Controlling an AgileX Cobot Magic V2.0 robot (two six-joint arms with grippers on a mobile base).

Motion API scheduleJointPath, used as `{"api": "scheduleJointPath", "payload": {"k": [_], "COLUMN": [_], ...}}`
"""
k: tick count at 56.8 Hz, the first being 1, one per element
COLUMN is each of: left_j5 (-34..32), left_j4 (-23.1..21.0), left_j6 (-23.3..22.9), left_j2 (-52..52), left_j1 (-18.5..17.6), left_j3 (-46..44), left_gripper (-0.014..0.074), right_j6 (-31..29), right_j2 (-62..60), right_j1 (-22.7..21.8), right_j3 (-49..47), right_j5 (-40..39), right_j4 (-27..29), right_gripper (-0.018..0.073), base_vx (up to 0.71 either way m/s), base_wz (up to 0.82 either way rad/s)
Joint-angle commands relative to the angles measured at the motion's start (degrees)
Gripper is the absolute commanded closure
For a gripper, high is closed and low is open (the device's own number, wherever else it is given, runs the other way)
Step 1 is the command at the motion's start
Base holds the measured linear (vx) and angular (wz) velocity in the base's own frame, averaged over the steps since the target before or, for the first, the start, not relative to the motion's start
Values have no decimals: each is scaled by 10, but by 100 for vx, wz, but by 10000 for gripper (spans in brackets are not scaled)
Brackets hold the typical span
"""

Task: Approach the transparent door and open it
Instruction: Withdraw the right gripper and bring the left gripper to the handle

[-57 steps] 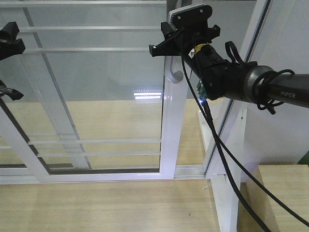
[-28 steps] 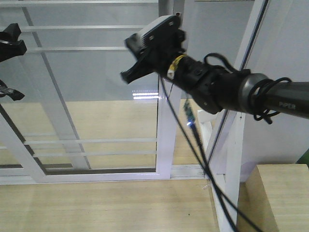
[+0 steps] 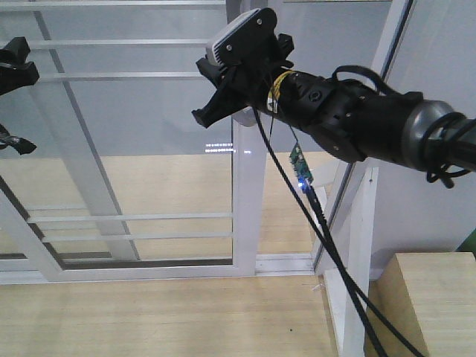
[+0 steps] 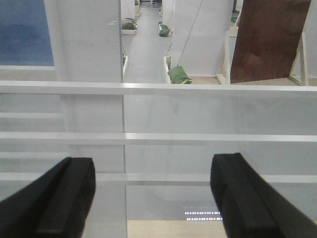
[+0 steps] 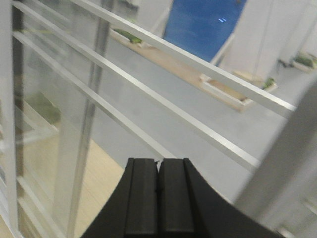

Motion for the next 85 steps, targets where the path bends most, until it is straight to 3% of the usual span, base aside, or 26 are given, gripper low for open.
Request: {"api": "scheduleJointPath", "payload": {"k": [1, 15, 23, 34, 41, 51, 57, 85], "left_j5": [-39, -25, -25, -28, -63, -143, -145, -139], "left_j4": [-2, 18, 79, 77, 78, 77, 77, 72], "left_j6": [-2, -2, -8, -79, -87, -92, -93, -120], "left_j2": [-15, -15, -15, -15, 2, 68, 118, 292], "left_j1": [-3, -22, -70, -136, -179, -241, -264, -300], "left_j3": [-19, -19, -19, -19, -19, -25, -62, -272], "left_gripper": [11, 11, 11, 11, 11, 11, 11, 11], "right_j6": [-6, -5, -28, -52, -57, -84, -83, -85], "right_j2": [-60, -176, -271, -400, -469, -507, -512, -512], "right_j1": [-3, -47, -77, -106, -116, -116, -116, -116], "right_j3": [-2, 170, 278, 397, 448, 464, 464, 464], "right_j5": [2, -74, -80, -69, -59, -38, -38, -38], "right_j4": [15, 49, 74, 112, 121, 122, 122, 120], "right_gripper": [565, 565, 564, 564, 564, 564, 564, 564], "base_vx": [0, 0, 0, 0, 0, 0, 0, 0], "base_wz": [0, 0, 0, 0, 0, 0, 0, 0]}}
